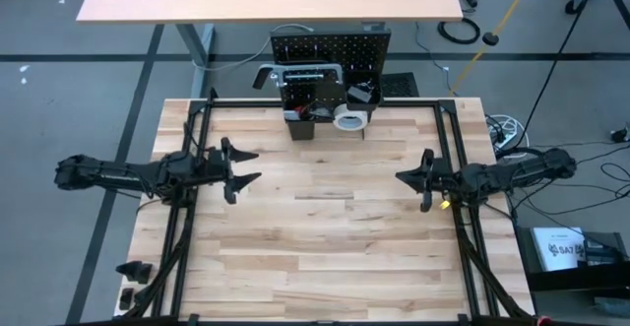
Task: Hang tools onto peg board
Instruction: Return to Home Position
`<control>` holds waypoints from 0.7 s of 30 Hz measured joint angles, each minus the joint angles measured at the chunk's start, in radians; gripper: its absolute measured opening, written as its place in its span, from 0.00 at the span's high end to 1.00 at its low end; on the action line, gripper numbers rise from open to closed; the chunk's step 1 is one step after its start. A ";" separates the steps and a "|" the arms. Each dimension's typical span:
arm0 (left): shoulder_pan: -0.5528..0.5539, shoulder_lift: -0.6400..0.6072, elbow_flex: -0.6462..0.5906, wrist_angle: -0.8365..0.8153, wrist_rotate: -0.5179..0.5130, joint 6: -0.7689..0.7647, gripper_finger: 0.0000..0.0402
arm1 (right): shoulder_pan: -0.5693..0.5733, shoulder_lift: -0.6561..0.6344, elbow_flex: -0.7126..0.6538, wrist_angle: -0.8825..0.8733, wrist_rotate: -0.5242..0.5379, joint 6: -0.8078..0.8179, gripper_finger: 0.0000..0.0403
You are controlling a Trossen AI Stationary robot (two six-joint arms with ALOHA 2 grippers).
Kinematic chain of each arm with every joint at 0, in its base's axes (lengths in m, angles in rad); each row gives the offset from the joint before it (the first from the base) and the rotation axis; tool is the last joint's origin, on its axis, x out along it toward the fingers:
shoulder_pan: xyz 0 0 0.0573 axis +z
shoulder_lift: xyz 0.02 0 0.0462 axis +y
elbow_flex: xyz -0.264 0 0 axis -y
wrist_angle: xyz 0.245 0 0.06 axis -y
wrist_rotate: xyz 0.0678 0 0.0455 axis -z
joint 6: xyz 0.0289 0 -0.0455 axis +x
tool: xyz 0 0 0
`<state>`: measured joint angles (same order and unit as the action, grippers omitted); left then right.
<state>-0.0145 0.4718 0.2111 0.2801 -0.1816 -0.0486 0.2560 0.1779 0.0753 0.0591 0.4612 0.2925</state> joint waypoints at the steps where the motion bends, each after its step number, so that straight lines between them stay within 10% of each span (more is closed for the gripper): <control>1: 0.011 -0.005 -0.009 0.007 0.018 -0.011 0.31 | -0.014 -0.005 -0.011 0.007 -0.019 0.004 1.00; 21: 0.161 -0.019 -0.109 0.096 0.286 -0.082 0.31 | -0.322 -0.011 -0.061 0.013 -0.406 -0.050 1.00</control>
<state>0.1468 0.4526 0.1017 0.3756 0.1047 -0.1305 -0.0660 0.1673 0.0139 0.0719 0.0548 0.2422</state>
